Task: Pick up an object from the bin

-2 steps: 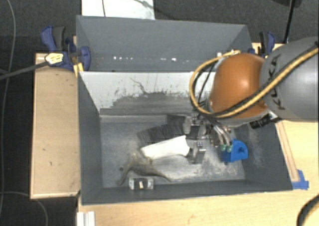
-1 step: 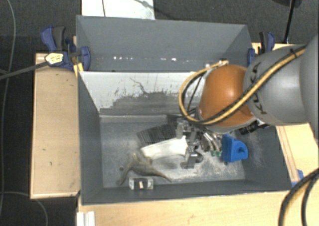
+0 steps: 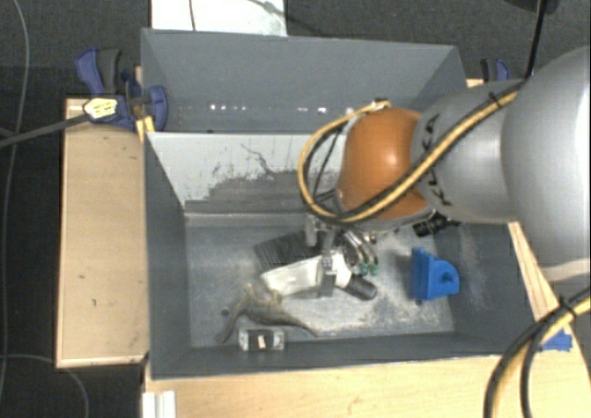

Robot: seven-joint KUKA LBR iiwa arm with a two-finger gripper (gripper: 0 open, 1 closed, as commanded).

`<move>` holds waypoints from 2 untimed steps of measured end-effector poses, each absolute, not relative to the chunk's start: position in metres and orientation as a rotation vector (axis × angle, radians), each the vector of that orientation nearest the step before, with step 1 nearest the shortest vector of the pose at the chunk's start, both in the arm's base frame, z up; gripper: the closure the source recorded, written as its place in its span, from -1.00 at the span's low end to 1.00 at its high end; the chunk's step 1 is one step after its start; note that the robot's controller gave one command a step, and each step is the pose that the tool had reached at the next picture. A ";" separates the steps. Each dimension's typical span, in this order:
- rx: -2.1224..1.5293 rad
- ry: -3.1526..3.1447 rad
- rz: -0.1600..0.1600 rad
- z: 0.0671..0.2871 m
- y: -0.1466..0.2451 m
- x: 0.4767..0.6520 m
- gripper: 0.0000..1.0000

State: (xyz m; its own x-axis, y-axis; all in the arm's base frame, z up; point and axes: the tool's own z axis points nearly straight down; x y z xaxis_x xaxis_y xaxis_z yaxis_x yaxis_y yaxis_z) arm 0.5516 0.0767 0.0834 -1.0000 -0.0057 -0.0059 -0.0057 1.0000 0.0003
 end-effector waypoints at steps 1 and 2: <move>0.006 3.134 0.007 0.079 0.092 0.567 -1.00; 0.360 3.115 0.006 0.079 0.073 0.552 1.00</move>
Offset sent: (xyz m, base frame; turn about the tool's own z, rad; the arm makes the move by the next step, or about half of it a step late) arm 0.0002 -0.0054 -0.0062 0.2364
